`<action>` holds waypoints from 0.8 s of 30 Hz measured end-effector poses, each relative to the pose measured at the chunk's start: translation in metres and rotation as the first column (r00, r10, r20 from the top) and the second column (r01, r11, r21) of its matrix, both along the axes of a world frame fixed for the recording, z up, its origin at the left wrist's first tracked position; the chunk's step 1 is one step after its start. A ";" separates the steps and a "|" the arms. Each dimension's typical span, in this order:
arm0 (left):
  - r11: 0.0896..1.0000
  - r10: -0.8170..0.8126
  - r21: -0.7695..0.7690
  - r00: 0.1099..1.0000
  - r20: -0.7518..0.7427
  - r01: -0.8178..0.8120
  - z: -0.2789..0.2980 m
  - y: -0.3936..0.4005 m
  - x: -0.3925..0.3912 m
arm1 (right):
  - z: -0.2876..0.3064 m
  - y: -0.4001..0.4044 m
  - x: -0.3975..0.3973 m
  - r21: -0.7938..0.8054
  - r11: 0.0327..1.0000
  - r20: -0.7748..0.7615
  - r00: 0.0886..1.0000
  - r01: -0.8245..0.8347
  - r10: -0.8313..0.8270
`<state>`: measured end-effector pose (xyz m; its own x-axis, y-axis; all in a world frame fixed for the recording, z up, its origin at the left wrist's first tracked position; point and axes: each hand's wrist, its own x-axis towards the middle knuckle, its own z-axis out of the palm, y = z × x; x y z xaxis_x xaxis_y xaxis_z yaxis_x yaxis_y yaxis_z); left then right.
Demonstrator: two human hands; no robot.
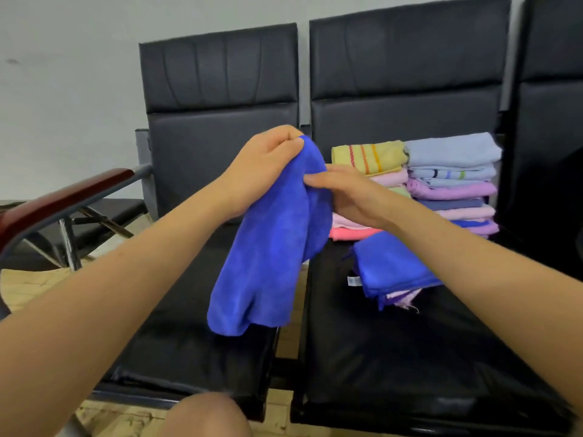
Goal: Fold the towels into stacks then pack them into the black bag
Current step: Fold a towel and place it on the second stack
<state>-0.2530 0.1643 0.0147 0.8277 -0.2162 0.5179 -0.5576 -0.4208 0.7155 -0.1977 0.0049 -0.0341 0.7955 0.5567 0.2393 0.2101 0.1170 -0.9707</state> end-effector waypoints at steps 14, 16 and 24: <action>0.987 -0.125 -0.138 0.913 -0.388 0.077 -0.034 -0.084 0.013 | 0.035 -0.185 -0.063 0.112 0.897 0.040 0.900 0.428 -0.435; 0.936 -0.240 -0.339 0.881 -0.408 0.098 -0.030 -0.101 0.009 | 0.040 -0.198 -0.072 0.083 0.895 0.044 0.896 0.438 -0.442; 0.778 -0.503 -0.596 0.765 -0.403 0.199 -0.002 -0.142 -0.003 | 0.054 -0.239 -0.092 0.196 0.878 -0.013 0.897 0.436 -0.443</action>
<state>-0.2564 0.0223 0.0131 0.9074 -0.3905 0.1555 -0.0712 0.2218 0.9725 -0.2897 -0.2338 0.0198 0.9383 0.0933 0.3330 0.3122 0.1861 -0.9316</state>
